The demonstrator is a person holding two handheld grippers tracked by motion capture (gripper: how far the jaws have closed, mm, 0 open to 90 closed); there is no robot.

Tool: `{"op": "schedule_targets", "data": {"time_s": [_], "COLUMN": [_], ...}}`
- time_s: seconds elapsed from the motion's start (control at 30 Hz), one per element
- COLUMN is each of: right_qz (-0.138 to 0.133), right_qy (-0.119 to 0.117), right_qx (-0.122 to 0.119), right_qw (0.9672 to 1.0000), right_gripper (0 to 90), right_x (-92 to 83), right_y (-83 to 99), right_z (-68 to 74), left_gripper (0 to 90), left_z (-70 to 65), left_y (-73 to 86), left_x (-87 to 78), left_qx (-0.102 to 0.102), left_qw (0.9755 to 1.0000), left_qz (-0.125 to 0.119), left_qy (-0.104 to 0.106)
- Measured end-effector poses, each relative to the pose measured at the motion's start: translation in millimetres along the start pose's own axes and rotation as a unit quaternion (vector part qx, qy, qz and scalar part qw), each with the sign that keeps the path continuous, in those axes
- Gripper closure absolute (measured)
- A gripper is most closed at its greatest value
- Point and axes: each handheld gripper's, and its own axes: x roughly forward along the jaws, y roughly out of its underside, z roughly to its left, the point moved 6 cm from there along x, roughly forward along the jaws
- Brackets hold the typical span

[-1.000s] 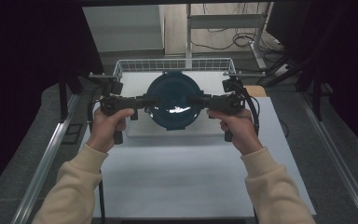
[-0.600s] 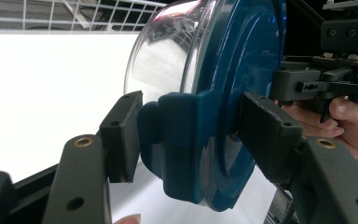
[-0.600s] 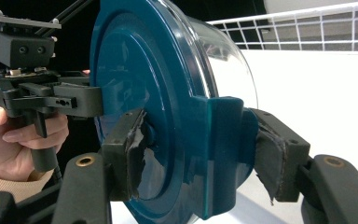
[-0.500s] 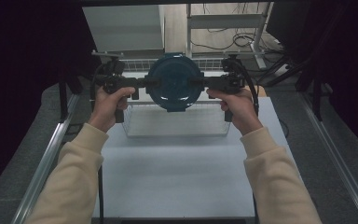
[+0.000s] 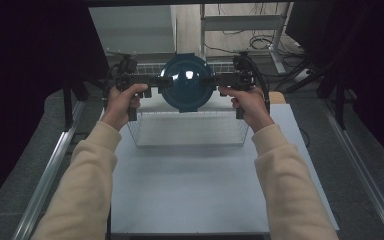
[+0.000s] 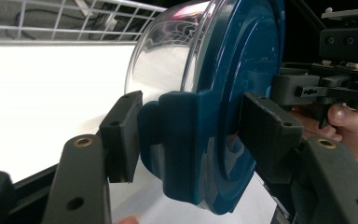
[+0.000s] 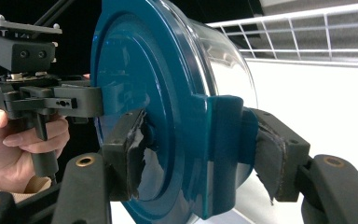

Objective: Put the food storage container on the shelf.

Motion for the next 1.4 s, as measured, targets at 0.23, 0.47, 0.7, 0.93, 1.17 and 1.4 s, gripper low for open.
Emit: {"op": "schedule_targets", "data": {"time_s": [0.23, 0.47, 0.7, 0.93, 1.17, 1.4], "right_qz": [-0.003, 0.000, 0.001, -0.009, -0.012, -0.052], "right_qy": [0.001, -0.007, -0.017, -0.024, -0.011, 0.055], "right_qx": [0.041, 0.078, 0.144, 0.180, 0.162, 0.093], "right_qw": [0.9992, 0.9969, 0.9894, 0.9833, 0.9867, 0.9927], "right_gripper": [39.5, 39.4, 37.9, 36.8, 31.8, 14.8], "right_x": [10.0, 14.6, 20.1, 23.5, 25.1, 13.0], "right_y": [-2.3, -5.2, -5.1, -2.3, -2.0, -7.8], "right_z": [-14.5, -24.3, -39.0, -49.6, -46.9, -36.4], "left_gripper": [41.1, 39.8, 37.2, 35.4, 33.1, 19.9], "left_z": [13.9, 24.4, 33.4, 37.7, 35.0, 35.6], "left_y": [-5.1, -9.3, -9.5, -8.3, -7.6, -7.5], "left_x": [9.6, 17.9, 29.1, 35.4, 36.6, 27.9], "left_qx": [-0.041, -0.071, -0.104, -0.121, -0.106, -0.051], "left_qw": [0.9991, 0.9973, 0.9942, 0.9921, 0.9940, 0.9963], "left_qz": [-0.003, -0.013, -0.022, -0.028, -0.029, -0.049], "left_qy": [0.008, 0.014, 0.016, 0.017, 0.006, -0.048]}}
